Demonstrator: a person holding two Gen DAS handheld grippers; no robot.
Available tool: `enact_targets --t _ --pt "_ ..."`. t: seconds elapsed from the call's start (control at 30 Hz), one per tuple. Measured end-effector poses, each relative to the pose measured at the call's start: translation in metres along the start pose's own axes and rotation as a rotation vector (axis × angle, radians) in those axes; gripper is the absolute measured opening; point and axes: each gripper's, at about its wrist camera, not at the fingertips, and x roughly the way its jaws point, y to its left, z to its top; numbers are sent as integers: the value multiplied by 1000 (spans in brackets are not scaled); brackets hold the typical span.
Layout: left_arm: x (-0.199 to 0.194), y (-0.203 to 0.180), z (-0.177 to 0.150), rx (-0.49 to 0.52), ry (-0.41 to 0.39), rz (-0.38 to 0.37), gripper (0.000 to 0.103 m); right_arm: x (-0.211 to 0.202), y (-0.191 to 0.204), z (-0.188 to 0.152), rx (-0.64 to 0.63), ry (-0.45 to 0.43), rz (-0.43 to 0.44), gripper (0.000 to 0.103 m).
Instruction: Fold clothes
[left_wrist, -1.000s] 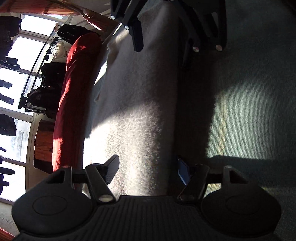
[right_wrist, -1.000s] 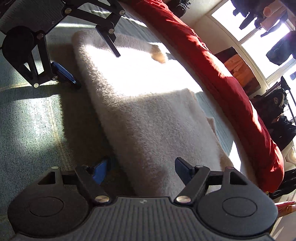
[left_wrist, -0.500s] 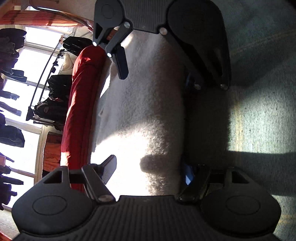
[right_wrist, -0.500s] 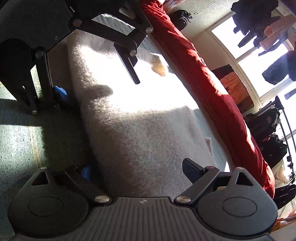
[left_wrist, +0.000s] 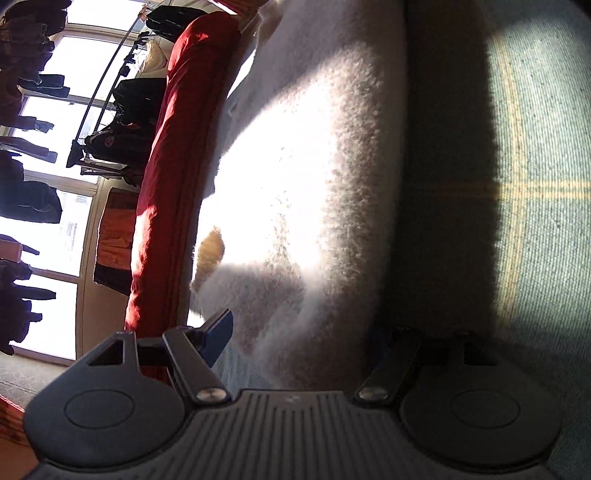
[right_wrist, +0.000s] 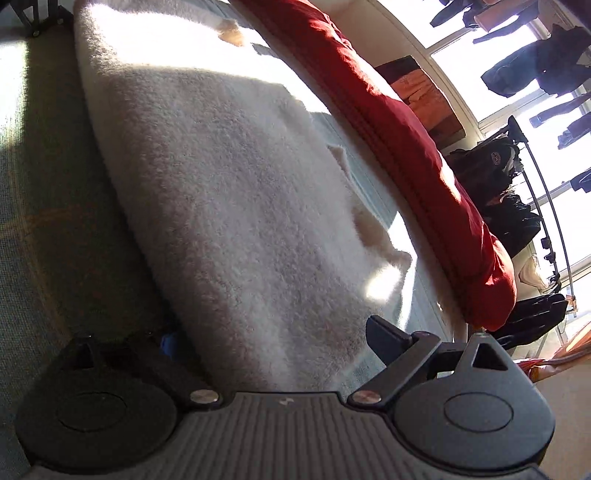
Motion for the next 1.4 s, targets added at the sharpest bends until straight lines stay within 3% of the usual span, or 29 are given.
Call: enact_targets --t 0.47,0.97,1.27,1.4 --pt "22 5 21 4 -29 -6 76 22 15 38 -48 -70 -30 97" --pt "24 9 15 2 -45 -19 77 16 -1 28 33 -34 38 94" --pt "23 10 13 11 -47 -21 77 11 1 23 1 -34 43 90" --pt "20 13 13 20 -47 -24 76 6 1 13 -85 -19 29 90"
